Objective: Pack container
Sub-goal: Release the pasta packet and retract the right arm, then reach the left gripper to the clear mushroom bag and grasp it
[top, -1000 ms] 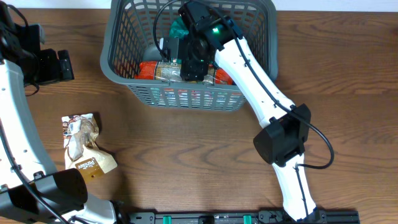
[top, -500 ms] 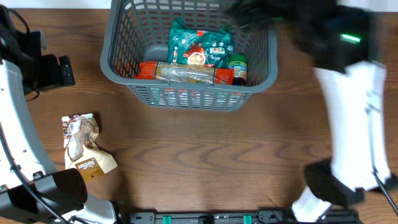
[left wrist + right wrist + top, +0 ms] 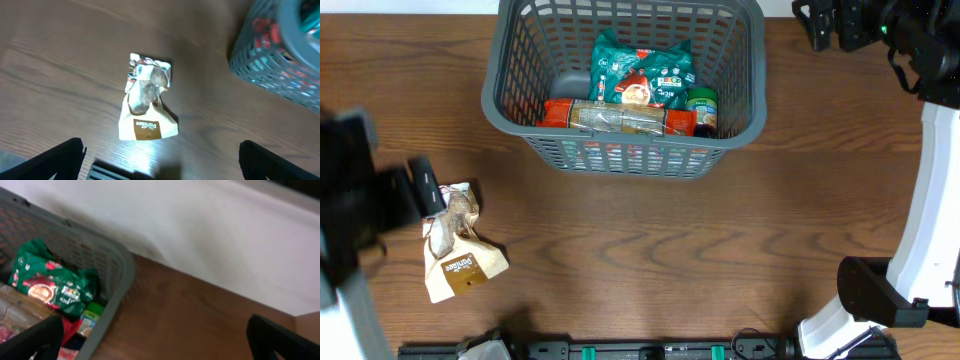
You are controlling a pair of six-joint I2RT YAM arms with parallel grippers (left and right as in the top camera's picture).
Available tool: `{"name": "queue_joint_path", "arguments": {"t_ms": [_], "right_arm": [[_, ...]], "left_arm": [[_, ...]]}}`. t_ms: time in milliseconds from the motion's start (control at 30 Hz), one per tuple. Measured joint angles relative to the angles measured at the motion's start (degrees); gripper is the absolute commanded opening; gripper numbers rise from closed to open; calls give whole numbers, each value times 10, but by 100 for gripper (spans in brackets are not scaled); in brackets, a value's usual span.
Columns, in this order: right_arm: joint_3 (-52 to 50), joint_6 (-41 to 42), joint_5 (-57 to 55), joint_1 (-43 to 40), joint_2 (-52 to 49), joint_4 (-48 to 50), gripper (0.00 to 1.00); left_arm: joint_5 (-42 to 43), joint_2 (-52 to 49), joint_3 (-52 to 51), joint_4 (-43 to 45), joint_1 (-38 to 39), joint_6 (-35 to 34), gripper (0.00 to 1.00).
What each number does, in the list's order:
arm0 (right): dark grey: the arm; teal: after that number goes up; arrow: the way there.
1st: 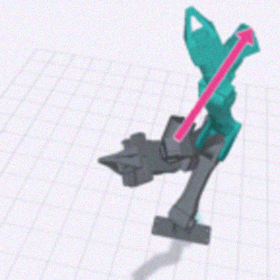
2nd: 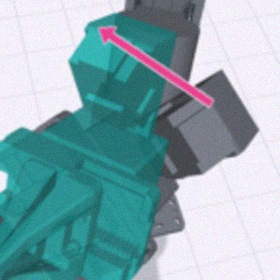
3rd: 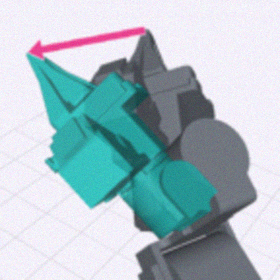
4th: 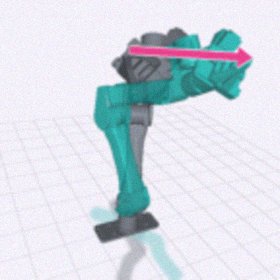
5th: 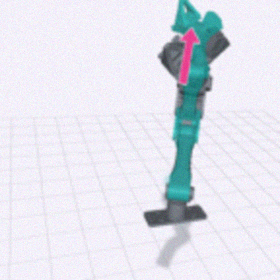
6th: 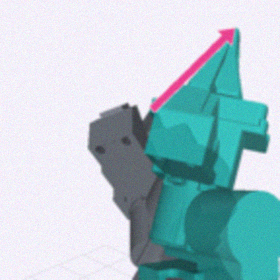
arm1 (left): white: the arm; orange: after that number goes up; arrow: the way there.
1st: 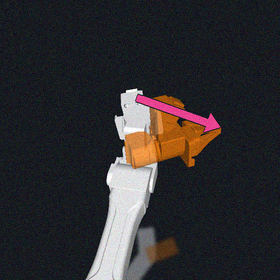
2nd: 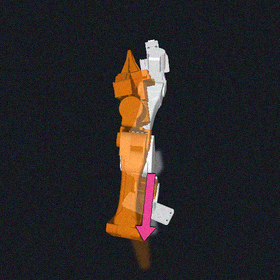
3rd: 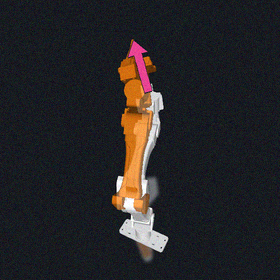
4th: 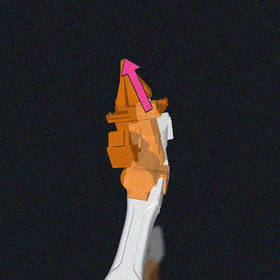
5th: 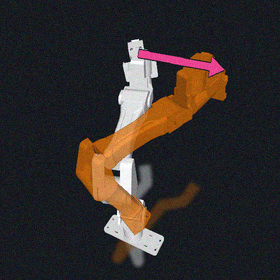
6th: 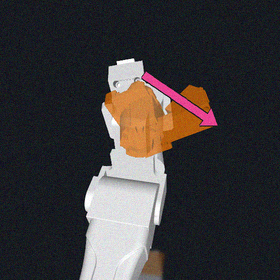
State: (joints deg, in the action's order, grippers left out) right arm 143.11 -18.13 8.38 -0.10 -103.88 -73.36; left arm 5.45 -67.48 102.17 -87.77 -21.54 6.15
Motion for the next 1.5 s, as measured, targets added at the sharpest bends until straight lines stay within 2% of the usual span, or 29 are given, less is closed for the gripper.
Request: {"name": "queue_joint_path", "arguments": {"t_ms": [100, 200, 367, 533, 667, 967, 1200, 1500], "right_arm": [[-14, 1, 0, 0, 0, -1, 99], [-30, 2, 1, 0, 0, 0, 99], [-51, 2, 1, 0, 0, 4, 99], [-57, 4, 2, 0, 0, 8, 99], [-57, 6, 2, 0, 0, 22, 99], [-57, 6, -2, 0, 0, 35, 99], [-57, 6, -29, 0, 0, 35, 99], [-57, 6, -37, 0, 0, 37, 99]], "left_arm": [[-17, 103, -48, -3, 0, -6, 99], [-38, 174, -112, 32, 0, -14, 99], [-59, 198, -236, 84, 0, -19, 99], [-65, 130, -352, 153, 0, -26, 98], [-70, 48, -407, 233, 0, -34, 99], [-72, -115, -417, 352, 0, -29, 99], [-76, -242, -417, 396, -6, -26, 98], [-81, -324, -417, 422, -43, -23, 98]]}}
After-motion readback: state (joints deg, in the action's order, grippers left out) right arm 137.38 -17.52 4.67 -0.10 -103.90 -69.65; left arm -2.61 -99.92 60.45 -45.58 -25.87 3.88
